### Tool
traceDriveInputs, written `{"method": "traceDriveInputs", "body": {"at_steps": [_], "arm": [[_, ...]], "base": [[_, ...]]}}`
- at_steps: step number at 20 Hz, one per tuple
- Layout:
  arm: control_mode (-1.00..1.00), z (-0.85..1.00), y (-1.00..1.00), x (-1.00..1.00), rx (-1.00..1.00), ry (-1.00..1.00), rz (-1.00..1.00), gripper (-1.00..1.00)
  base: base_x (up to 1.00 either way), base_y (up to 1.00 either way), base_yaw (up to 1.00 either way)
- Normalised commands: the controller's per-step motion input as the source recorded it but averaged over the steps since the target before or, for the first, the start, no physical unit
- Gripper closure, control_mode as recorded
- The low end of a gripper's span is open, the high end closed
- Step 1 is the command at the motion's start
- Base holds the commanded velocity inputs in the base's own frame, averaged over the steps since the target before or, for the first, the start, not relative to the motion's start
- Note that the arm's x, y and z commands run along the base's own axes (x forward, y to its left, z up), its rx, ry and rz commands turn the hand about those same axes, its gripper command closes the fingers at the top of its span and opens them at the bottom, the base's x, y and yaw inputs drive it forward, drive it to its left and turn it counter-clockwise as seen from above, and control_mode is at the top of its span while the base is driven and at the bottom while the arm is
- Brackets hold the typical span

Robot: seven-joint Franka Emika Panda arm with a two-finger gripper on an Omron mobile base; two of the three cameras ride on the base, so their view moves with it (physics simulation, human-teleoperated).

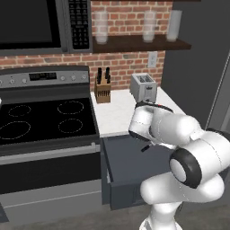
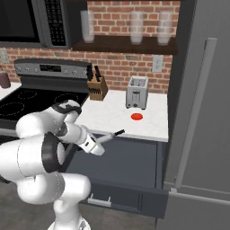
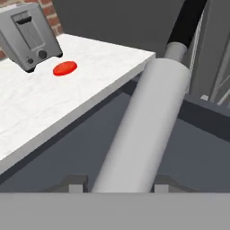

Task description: Pick the rolling pin from the drawer and place it on the counter.

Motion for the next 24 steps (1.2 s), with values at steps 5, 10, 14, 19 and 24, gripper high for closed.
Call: {"method": "traceDriveInputs", "body": {"at_steps": [5, 10, 14, 19, 24], "arm": [[-1.00, 1.00, 0.00, 0.30, 0.00, 0.04, 0.00, 1.00], [-1.00, 0.99, 0.00, 0.68, 0.00, 0.31, 0.02, 1.00], [-1.00, 0.45, 0.15, 0.98, -0.09, 0.55, 0.07, 1.00], [-1.00, 0.02, 0.22, 0.98, -0.38, 0.50, 0.17, 1.00], [-1.00, 0.01, 0.05, 0.93, -0.27, 0.32, 0.26, 1.00]], "base": [[0.00, 0.00, 0.00], [0.00, 0.00, 0.00], [0.00, 0.00, 0.00], [0.00, 0.00, 0.00], [0.00, 0.00, 0.00]]}}
